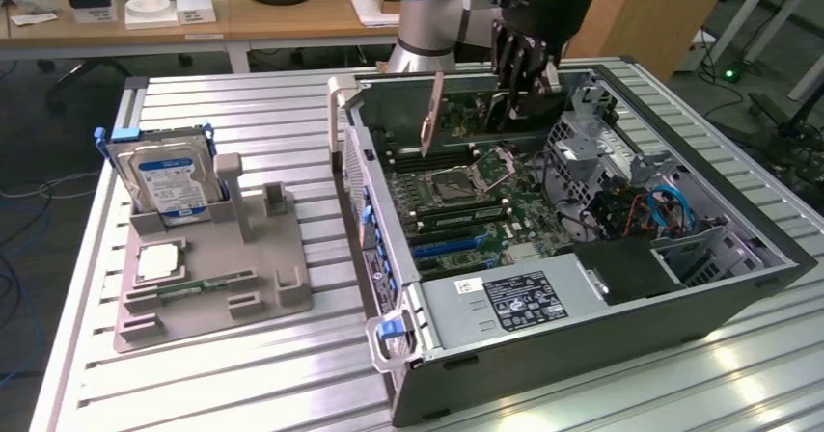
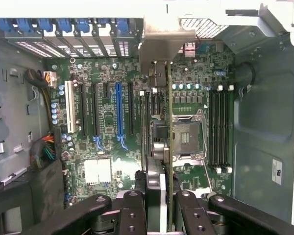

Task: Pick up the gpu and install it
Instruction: 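Insert the gpu into the slot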

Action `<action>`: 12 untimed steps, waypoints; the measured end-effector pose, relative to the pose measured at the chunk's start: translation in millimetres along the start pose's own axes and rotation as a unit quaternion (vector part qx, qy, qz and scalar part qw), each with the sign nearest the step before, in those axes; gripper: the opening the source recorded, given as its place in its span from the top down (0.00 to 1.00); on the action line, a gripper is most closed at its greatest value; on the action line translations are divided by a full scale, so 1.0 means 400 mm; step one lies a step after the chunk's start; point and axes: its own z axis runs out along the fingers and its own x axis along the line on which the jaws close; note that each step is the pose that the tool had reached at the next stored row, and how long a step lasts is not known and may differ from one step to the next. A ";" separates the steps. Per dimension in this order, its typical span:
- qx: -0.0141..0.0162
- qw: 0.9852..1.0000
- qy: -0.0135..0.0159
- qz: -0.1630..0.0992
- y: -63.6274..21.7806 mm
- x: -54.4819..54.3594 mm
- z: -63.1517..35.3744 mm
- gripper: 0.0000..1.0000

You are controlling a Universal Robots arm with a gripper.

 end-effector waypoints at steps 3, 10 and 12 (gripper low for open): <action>0.000 1.000 0.000 0.000 0.000 0.005 0.007 0.72; -0.001 1.000 0.000 0.000 0.000 0.010 0.024 0.72; -0.001 1.000 0.000 0.000 0.000 0.010 0.027 0.72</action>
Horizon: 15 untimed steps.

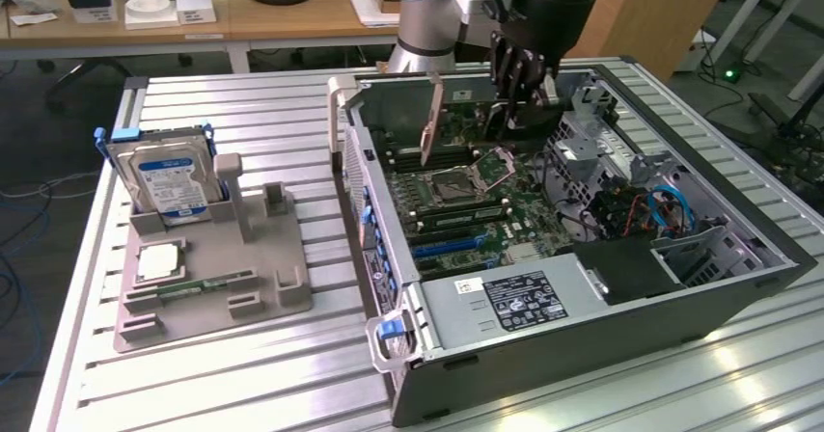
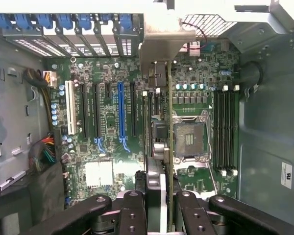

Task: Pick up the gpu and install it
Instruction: 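Insert the gpu into the slot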

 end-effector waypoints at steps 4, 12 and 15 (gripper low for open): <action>0.000 1.000 0.000 0.000 0.000 0.001 0.006 0.72; 0.000 1.000 -0.001 0.000 0.000 0.002 0.018 0.72; 0.000 1.000 -0.001 0.000 0.001 0.002 0.022 0.72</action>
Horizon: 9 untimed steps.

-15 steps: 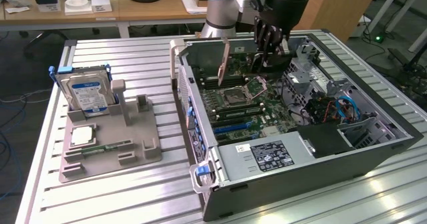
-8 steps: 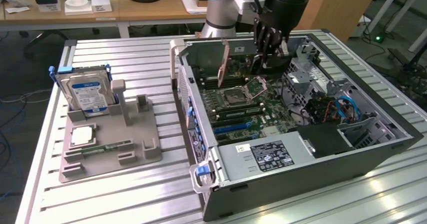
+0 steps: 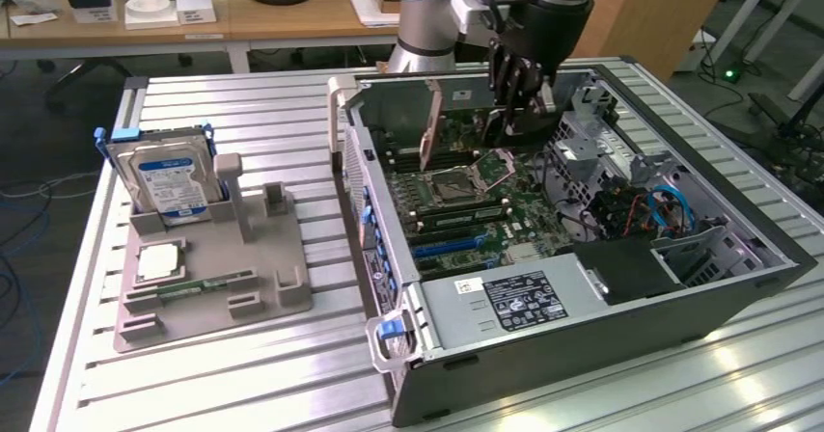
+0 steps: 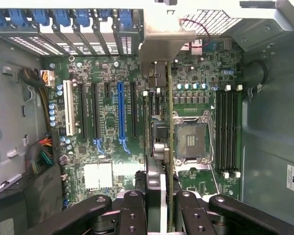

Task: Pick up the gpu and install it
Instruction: 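Insert the gpu into the slot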

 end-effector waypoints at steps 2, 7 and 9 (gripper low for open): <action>0.000 1.000 0.000 0.000 0.000 0.000 0.003 0.72; 0.000 1.000 0.000 0.000 0.000 0.002 0.009 0.72; 0.001 1.000 0.000 0.000 0.000 0.003 0.014 0.72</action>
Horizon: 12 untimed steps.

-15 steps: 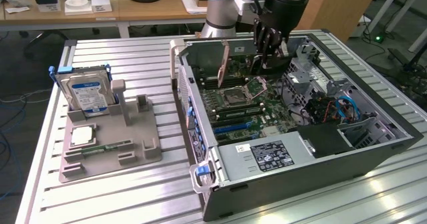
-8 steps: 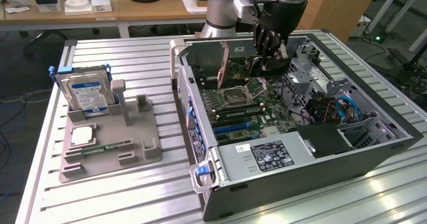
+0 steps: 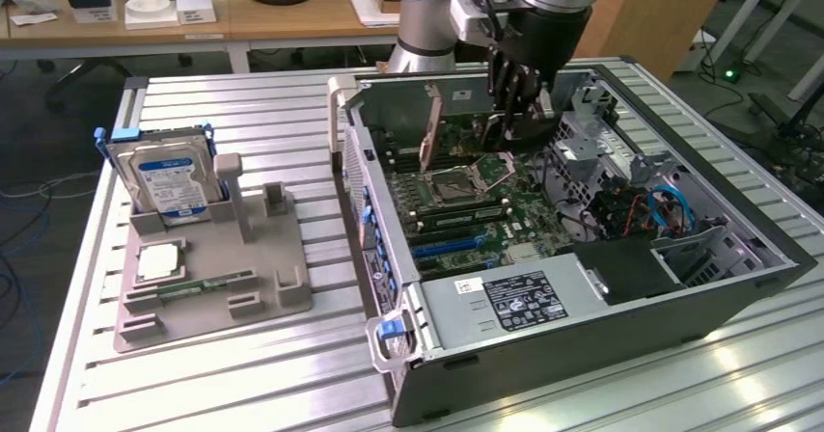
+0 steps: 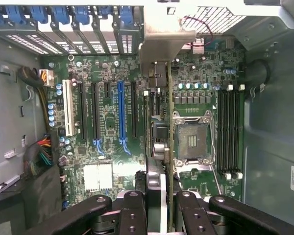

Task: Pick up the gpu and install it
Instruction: 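Insert the gpu into the slot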

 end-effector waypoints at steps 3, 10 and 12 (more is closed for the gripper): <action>0.002 1.000 0.000 0.000 0.000 0.003 0.007 0.72; -0.001 1.000 0.005 -0.002 0.008 0.007 0.027 0.72; -0.003 1.000 0.006 -0.002 0.009 0.007 0.034 0.72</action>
